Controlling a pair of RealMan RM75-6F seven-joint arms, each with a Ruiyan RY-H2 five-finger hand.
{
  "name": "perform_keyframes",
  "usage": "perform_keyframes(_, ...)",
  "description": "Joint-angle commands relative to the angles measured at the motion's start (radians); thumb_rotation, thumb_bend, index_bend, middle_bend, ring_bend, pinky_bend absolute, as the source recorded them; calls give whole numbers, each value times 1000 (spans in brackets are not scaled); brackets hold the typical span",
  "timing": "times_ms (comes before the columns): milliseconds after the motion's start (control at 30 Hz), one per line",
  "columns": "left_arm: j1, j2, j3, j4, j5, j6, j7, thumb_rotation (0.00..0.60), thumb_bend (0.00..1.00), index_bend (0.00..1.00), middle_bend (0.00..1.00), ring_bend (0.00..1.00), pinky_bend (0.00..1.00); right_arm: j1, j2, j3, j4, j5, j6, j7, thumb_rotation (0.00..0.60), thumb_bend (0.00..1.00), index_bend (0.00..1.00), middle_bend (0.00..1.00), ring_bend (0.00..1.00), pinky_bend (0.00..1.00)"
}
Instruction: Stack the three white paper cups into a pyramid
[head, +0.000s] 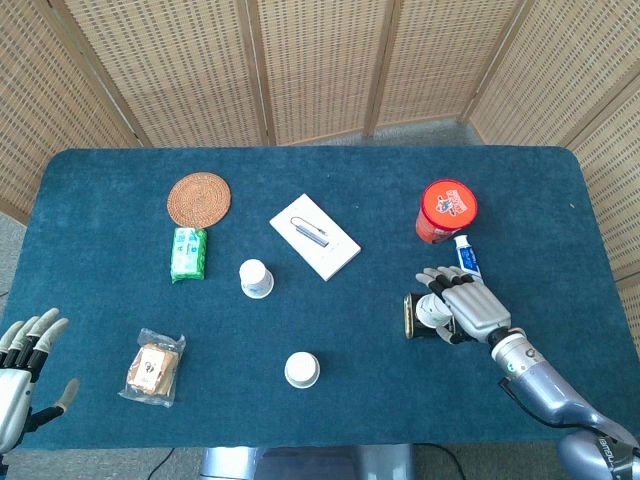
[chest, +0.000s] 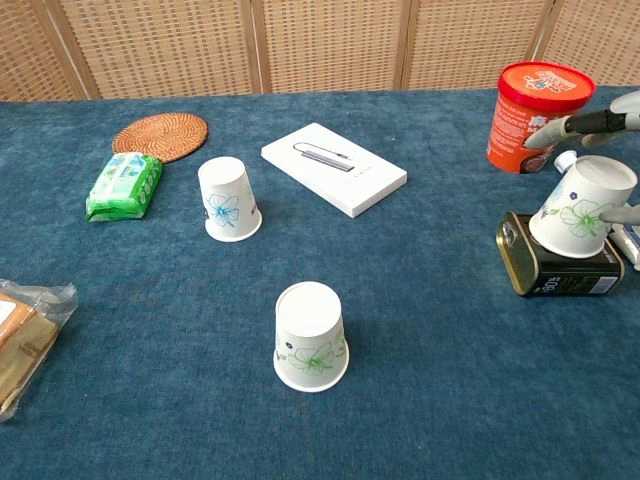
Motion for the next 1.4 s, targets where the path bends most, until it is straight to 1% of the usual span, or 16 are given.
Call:
perform_keyframes(33,1,-1,3,1,-6,-3,-2,600,411,93,67,0,0,1,-15,-2,19,-2,4,12,600,421,128,0,0,190)
perform_keyframes(167,5,-1,5,0,-6,2,1,600,411,93,67,0,0,8,-30,-8,48,-6,-4,23,600,440,169,0,0,240)
perform_keyframes(300,5,0,4,-7,-3,5,10,600,411,93,67,0,0,10,-33,-12,60,-15,0,30,600,447,182,6,0,280)
perform_keyframes(433,2,1,5,-13,0,0,17,600,411,93,67,0,0,12,-35,-17,69,-23,-1,37,600,465,213,40,0,353)
perform_keyframes(600,3,1,6,-16,2,3,22,600,411,92,67,0,0,14,-48,-24,93,-31,-8,55,600,521,264,94,1,482)
perform_keyframes(767,6,2,7,-17,2,7,22,600,411,93,67,0,0,13,-49,-27,99,-41,-9,76,600,532,297,140,54,573)
perform_keyframes(1000,0,-1,5,-16,5,2,20,600,412,93,67,0,0,13,-39,-30,92,-53,-3,89,600,532,325,172,95,636)
perform_keyframes(1167,-1,0,6,-15,6,1,21,600,410,93,67,0,0,13,-33,-33,82,-52,3,79,600,531,335,186,109,656)
perform_keyframes(1333,-2,4,4,-15,9,5,15,600,411,93,67,0,0,23,-15,-26,33,-60,9,61,600,528,336,186,110,656)
perform_keyframes(1400,-3,6,5,-14,12,5,13,600,411,93,67,0,0,34,-6,-17,6,-46,4,51,600,529,335,186,110,656)
